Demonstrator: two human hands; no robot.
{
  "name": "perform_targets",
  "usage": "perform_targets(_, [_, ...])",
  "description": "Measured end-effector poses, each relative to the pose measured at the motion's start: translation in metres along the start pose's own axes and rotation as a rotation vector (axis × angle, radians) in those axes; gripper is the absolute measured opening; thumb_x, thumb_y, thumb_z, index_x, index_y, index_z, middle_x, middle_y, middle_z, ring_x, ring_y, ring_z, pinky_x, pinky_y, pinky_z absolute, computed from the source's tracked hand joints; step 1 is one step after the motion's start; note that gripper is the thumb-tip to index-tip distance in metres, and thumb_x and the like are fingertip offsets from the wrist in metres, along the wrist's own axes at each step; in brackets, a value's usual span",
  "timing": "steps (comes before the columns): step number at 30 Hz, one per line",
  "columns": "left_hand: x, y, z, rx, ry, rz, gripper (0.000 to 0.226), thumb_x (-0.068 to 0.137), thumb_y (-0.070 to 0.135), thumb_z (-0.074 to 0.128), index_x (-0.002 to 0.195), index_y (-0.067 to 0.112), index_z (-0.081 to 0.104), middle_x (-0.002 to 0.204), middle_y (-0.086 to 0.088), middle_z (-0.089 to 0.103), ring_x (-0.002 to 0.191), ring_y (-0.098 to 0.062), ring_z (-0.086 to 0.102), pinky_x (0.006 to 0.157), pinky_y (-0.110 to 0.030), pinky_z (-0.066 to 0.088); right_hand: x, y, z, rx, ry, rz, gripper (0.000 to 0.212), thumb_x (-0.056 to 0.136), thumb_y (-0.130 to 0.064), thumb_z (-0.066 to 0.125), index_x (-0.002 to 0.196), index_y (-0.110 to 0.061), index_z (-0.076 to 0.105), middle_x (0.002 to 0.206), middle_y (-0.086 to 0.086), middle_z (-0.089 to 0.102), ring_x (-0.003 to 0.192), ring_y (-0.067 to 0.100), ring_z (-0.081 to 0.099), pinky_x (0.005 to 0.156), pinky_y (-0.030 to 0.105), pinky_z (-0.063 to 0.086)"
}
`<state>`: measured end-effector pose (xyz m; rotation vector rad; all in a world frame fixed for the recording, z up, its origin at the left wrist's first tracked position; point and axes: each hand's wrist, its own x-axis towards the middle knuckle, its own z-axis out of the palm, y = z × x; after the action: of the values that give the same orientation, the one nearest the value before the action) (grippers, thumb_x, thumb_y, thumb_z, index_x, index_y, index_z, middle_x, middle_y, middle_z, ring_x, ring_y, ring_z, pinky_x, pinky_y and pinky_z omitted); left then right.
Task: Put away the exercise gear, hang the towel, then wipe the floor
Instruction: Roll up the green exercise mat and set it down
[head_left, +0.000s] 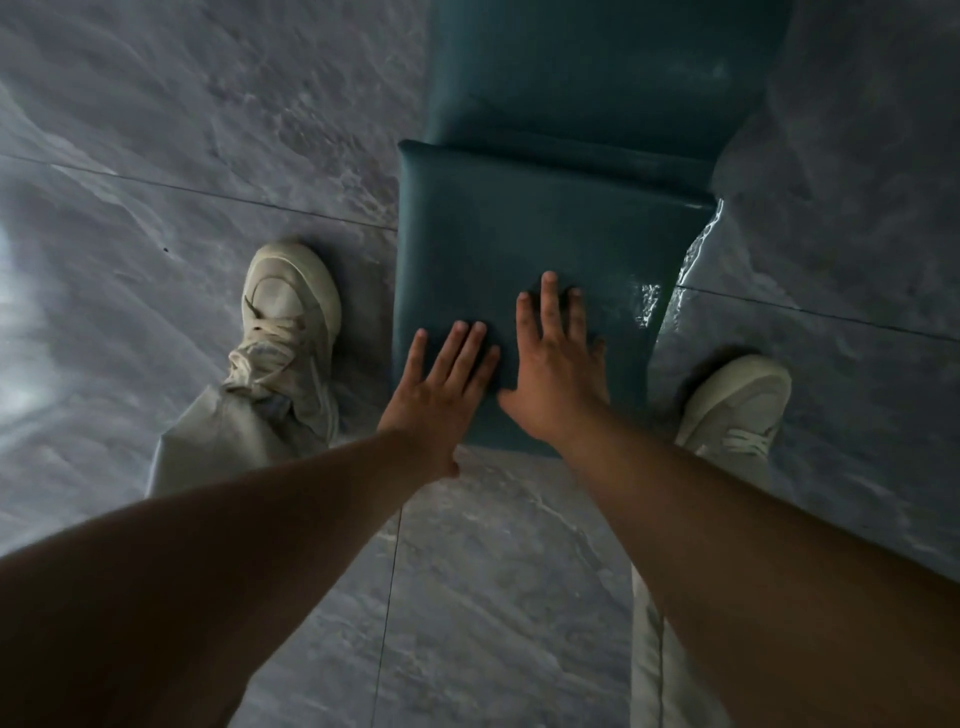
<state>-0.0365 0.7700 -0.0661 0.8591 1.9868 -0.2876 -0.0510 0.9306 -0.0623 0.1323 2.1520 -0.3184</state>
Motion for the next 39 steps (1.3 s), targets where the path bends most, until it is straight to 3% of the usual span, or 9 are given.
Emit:
perform_targets(3, [0.001,0.007,0.008,0.042,0.018,-0.034,0.138,0.071,0.048,0.079,0.152,0.005,-0.024,0.158,-0.022,-0.031,0.148,-0.039,-0.022,0.116,-0.065,0.001,-0.011,0.003,0.006,0.002,0.100,-0.008,0.102,0.082,-0.041,0.071,0.157,-0.016,0.007,0.164,0.010,-0.013,0.151,0.034,-0.003,0.115,0.061,0.020])
perform_targets(7, [0.010,0.010,0.021,0.028,0.125,-0.033,0.096,0.094,0.022,0.048,0.151,0.007,-0.028,0.159,-0.021,-0.030,0.149,-0.038,-0.021,0.117,-0.065,0.001,-0.030,0.015,0.017,-0.027,0.136,-0.007,0.098,0.084,-0.040,0.067,0.157,-0.014,0.008,0.165,0.014,-0.006,0.151,0.033,0.002,0.117,0.058,0.018])
perform_targets(11, [0.008,0.005,0.028,0.008,0.175,-0.024,0.106,0.086,0.020,0.064,0.156,0.008,-0.014,0.163,-0.021,-0.019,0.151,-0.038,-0.013,0.116,-0.065,0.007,-0.047,0.027,0.028,-0.071,0.097,-0.045,0.103,0.080,-0.046,0.070,0.157,-0.012,0.011,0.164,0.017,0.001,0.150,0.034,0.007,0.118,0.058,0.018])
perform_targets(18, [-0.016,-0.030,-0.030,-0.084,0.020,0.236,0.143,0.055,0.043,0.084,0.156,0.020,-0.016,0.164,-0.013,-0.014,0.152,-0.034,-0.012,0.120,-0.060,0.010,-0.084,0.020,0.019,-0.128,0.044,-0.132,0.121,0.067,-0.064,0.073,0.157,-0.012,0.011,0.164,0.017,0.007,0.150,0.034,0.009,0.117,0.062,0.011])
perform_targets(21, [-0.021,-0.041,-0.061,-0.184,-0.042,0.302,0.147,0.050,0.047,0.086,0.155,0.025,-0.014,0.164,-0.007,-0.009,0.153,-0.031,-0.004,0.120,-0.059,0.016,-0.100,0.015,0.001,-0.204,0.021,-0.124,0.117,0.073,-0.051,0.074,0.156,-0.010,0.003,0.163,0.019,0.004,0.150,0.036,0.006,0.115,0.066,0.006])
perform_targets(25, [-0.029,-0.045,-0.099,-0.264,-0.070,0.324,0.139,0.049,0.049,0.083,0.153,0.031,-0.007,0.163,-0.004,-0.002,0.152,-0.028,0.004,0.118,-0.059,0.020,-0.108,0.015,-0.028,-0.227,0.017,-0.074,0.107,0.082,-0.028,0.070,0.155,-0.007,-0.005,0.163,0.019,0.002,0.151,0.036,0.003,0.114,0.067,0.008])
perform_targets(30, [-0.067,-0.026,-0.126,0.020,0.097,0.276,0.128,0.061,0.055,0.072,0.157,0.016,-0.004,0.166,-0.012,-0.005,0.153,-0.028,-0.005,0.120,-0.060,0.007,-0.117,0.017,-0.049,-0.206,0.043,-0.101,0.103,0.078,-0.026,0.072,0.156,-0.007,0.007,0.163,0.017,0.010,0.150,0.035,0.012,0.113,0.065,0.017])
perform_targets(33, [-0.095,-0.007,-0.129,0.106,0.147,0.205,0.125,0.071,0.058,0.070,0.158,0.010,-0.007,0.165,-0.016,-0.011,0.153,-0.032,-0.009,0.118,-0.061,0.003,-0.124,0.014,-0.064,-0.196,0.060,-0.103,0.104,0.082,-0.028,0.070,0.156,-0.007,0.000,0.164,0.016,0.005,0.151,0.033,0.010,0.114,0.064,0.018])
perform_targets(39, [-0.097,0.000,-0.126,-0.026,0.223,0.079,0.094,0.089,0.022,0.058,0.158,0.013,-0.007,0.167,-0.005,0.003,0.154,-0.027,0.002,0.120,-0.058,0.012,-0.133,0.013,-0.086,-0.227,0.150,-0.132,0.109,0.075,-0.030,0.077,0.156,-0.007,0.007,0.163,0.018,0.010,0.149,0.037,0.013,0.116,0.063,0.012])
